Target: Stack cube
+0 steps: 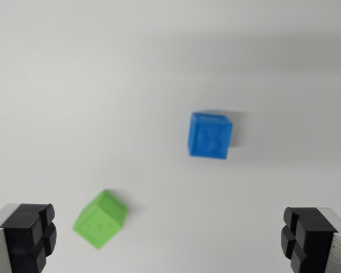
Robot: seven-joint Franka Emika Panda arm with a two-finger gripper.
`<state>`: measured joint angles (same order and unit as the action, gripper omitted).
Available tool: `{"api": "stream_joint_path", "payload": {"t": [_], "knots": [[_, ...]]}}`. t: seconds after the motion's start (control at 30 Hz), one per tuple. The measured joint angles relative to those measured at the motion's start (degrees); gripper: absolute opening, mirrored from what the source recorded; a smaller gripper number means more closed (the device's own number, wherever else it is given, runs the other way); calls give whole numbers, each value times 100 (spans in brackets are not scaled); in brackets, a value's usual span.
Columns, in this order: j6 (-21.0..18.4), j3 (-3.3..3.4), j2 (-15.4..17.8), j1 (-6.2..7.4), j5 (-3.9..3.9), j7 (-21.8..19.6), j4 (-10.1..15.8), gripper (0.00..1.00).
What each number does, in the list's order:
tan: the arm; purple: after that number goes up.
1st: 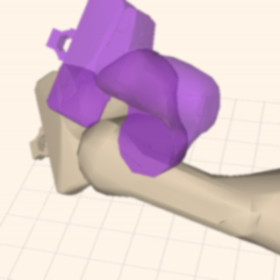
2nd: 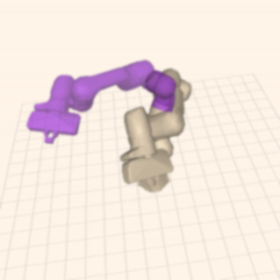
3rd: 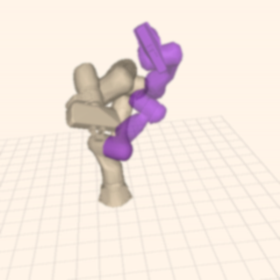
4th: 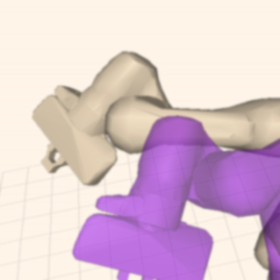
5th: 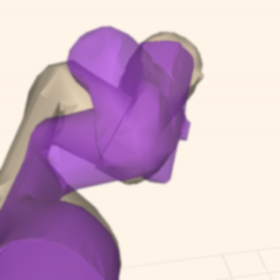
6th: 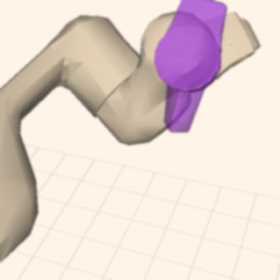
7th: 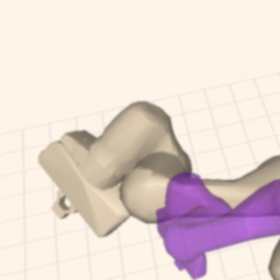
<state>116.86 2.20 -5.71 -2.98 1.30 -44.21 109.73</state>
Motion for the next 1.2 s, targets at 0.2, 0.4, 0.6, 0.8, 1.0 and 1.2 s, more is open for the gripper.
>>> {"api": "stream_joint_path", "payload": {"t": [0.2, 0.4, 0.6, 0.8, 1.0, 1.2], "knots": [[0, 0, 0, 0, 0, 0, 0, 100], [0, 0, 0, 0, 0, 0, 0, 100], [14, 0, -2, 0, 0, 0, 18, 100], [87, 5, -9, -4, 0, 4, 96, 100], [194, 18, -28, -13, 0, 14, 189, 100], [348, 32, -51, -28, -4, 32, 326, 100]]}}
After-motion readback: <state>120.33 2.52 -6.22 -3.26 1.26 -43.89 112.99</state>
